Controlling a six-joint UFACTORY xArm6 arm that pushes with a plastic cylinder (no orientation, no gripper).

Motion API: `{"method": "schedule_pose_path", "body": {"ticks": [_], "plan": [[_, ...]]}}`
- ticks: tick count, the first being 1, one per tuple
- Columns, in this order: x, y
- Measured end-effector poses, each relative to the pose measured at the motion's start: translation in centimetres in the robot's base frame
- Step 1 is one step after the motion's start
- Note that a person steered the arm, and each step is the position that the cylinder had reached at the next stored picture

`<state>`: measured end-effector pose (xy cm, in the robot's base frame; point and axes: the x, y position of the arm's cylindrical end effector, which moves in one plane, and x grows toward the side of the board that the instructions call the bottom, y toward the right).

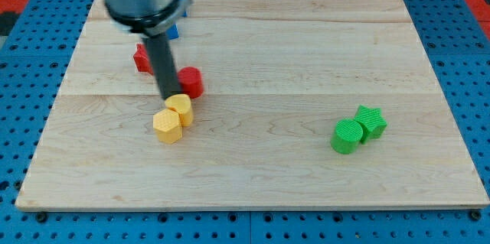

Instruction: Move the red circle towards top center

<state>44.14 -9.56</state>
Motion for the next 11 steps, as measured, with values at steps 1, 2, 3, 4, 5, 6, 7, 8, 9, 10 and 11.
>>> {"method": "schedule_pose_path", "body": {"ticks": [1, 2, 3, 4, 5, 6, 7, 8, 9, 10, 11], "plan": [[-3.8, 4.8], [-7.1, 8.1], [-6.6, 10.2], [-5.9, 14.2], [-10.2, 11.6], [-13.8, 7.5], [-11.2, 7.0], [-10.7, 0.5], [-12.2, 1.5], [-12.6, 4.6], [-12.5, 5.6]]}}
